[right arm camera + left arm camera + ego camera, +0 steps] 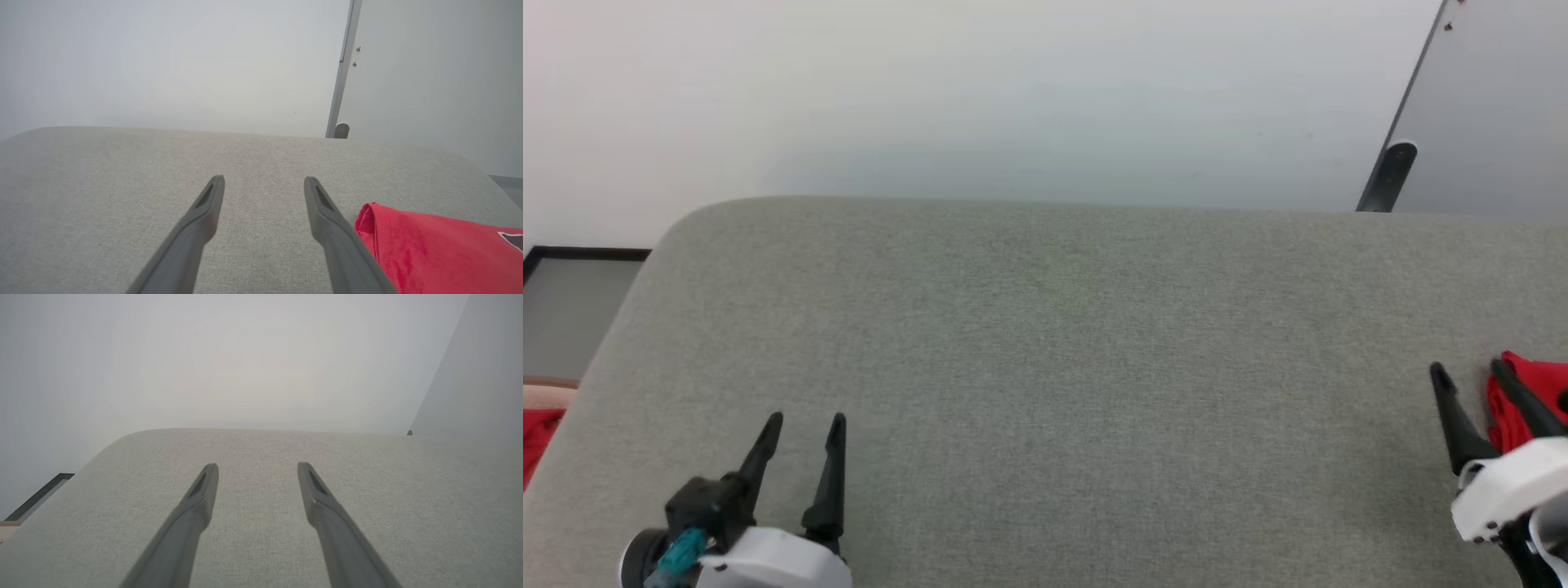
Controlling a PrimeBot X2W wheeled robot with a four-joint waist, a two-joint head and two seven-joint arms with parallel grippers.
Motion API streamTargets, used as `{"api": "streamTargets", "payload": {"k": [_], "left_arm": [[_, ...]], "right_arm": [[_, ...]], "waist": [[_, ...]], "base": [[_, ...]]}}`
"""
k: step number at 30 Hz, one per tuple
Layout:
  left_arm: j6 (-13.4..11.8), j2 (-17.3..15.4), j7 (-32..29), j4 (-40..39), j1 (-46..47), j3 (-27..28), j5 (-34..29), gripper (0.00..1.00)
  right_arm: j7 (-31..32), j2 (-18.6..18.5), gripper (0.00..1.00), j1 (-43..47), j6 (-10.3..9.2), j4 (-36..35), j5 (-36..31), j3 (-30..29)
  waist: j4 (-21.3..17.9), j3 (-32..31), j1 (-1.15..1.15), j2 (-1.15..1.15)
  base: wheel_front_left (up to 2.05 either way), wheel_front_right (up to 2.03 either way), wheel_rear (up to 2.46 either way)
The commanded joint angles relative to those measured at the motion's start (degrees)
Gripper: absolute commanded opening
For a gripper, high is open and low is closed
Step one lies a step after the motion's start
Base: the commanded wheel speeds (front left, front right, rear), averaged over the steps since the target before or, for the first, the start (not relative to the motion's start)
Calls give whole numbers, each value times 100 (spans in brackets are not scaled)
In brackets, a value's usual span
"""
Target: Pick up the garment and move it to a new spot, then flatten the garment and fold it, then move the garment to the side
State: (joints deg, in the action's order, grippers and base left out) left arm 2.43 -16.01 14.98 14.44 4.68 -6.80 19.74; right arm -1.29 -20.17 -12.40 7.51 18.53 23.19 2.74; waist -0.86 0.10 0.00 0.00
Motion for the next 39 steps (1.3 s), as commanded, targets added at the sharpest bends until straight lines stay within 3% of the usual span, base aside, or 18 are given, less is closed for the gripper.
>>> {"api": "streamTargets", "payload": {"k": [1,11,19,39], "left_arm": [[-24,36,22,-23,-87,49,30,100],[163,187,14,-508,-665,477,163,100],[266,229,12,-801,-923,559,87,100],[259,220,12,-904,-810,565,2,100]], "right_arm": [[-28,31,100,132,-5,-105,-57,-115],[243,420,100,1388,-5,-1546,-160,-1093],[528,762,100,1968,-5,-2428,-293,-1450],[616,932,100,2035,-5,-2655,-356,-1413]], "waist": [[56,-39,0,0],[135,-84,0,0],[35,-51,0,0],[-21,-15,0,0]], "base": [[0,0,0],[0,0,0],[0,0,0],[0,0,0]]}}
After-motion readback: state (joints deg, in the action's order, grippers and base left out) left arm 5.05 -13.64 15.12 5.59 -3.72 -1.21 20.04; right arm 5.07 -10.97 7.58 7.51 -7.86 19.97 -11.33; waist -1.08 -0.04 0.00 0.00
